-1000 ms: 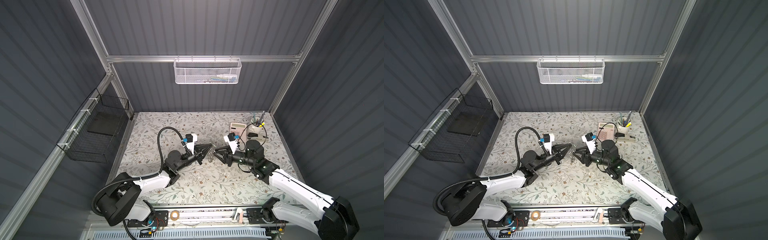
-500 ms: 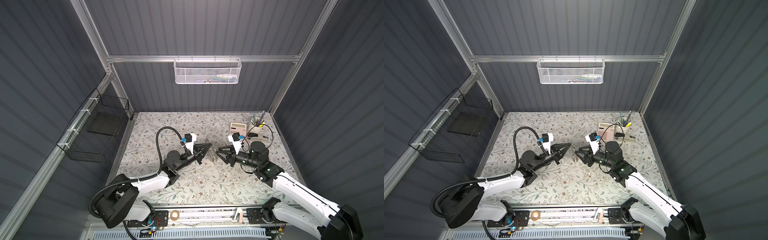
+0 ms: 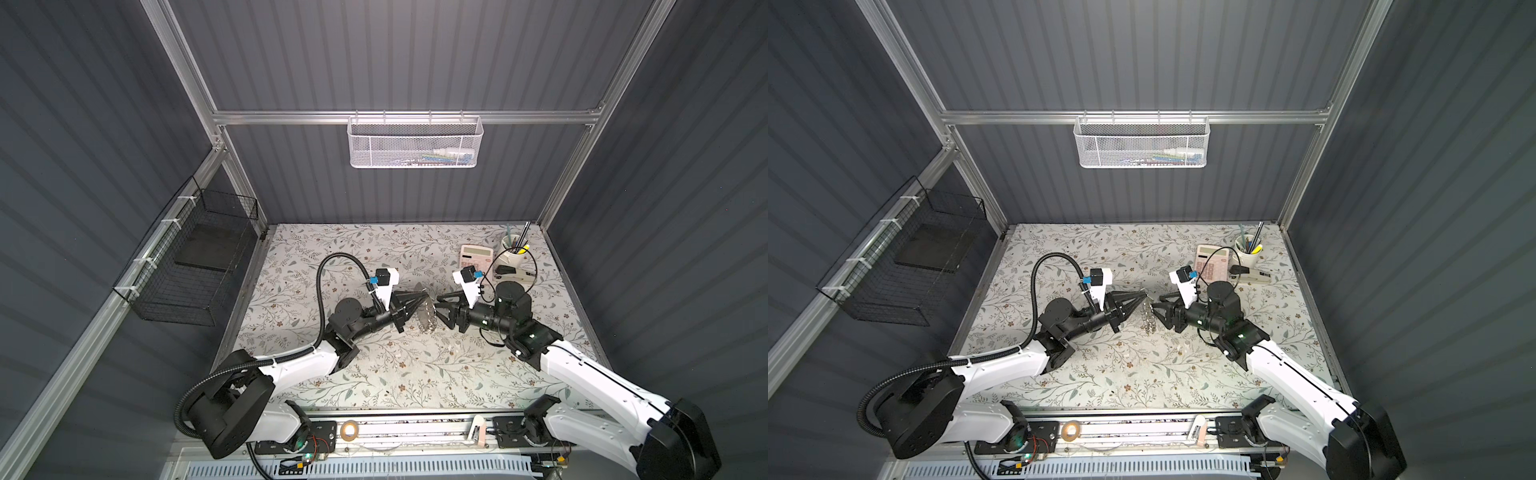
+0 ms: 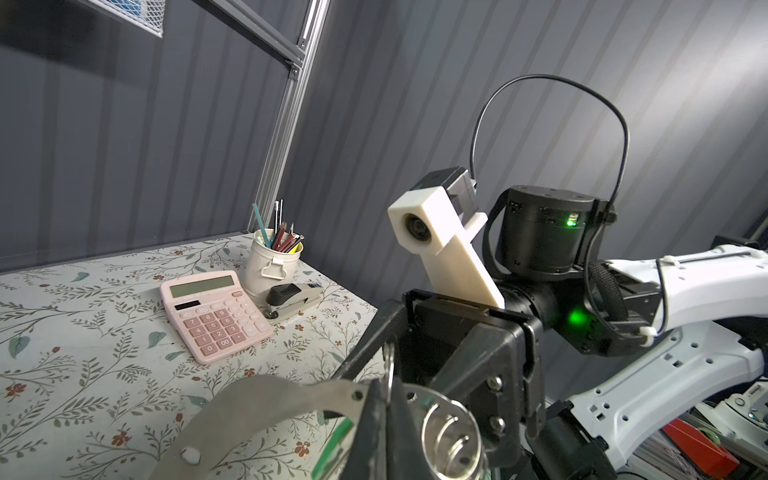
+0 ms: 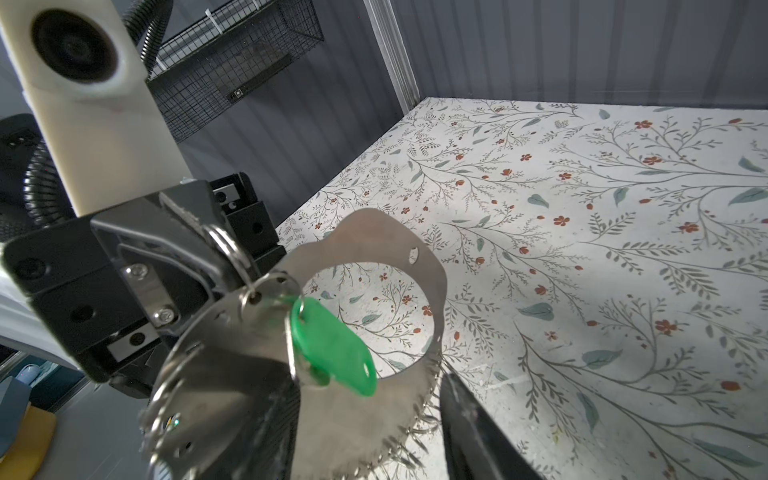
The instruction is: Put the keys on the keyring
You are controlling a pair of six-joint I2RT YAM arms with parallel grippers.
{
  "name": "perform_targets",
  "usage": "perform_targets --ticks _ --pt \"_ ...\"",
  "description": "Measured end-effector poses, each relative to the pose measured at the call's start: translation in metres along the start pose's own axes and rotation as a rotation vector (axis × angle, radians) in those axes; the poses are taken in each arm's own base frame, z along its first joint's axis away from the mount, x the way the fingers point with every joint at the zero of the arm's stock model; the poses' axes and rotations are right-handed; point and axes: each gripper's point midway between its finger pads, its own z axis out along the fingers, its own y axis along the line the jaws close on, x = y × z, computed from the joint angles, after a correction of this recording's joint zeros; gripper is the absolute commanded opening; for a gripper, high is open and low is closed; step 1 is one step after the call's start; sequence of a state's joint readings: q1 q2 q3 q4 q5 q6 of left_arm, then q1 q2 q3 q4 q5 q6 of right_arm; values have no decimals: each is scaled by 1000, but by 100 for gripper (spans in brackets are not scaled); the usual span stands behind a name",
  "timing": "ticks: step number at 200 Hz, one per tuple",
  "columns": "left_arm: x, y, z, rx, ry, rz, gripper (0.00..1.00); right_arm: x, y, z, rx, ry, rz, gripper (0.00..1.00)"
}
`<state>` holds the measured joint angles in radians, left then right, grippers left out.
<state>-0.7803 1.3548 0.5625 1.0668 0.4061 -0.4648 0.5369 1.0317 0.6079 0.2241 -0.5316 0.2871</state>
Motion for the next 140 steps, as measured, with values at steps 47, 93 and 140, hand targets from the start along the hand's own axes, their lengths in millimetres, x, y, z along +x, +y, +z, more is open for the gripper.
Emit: perform_targets --ticks 47,93,140 --pt "0 -8 4 50 15 -12 0 -2 1 0 -5 -6 -5 47" --pt "7 -6 5 48 49 -28 0 -4 4 -1 -13 -15 -12 29" --pt "19 5 3 -18 101 -36 0 -8 7 -4 -20 -27 -22 14"
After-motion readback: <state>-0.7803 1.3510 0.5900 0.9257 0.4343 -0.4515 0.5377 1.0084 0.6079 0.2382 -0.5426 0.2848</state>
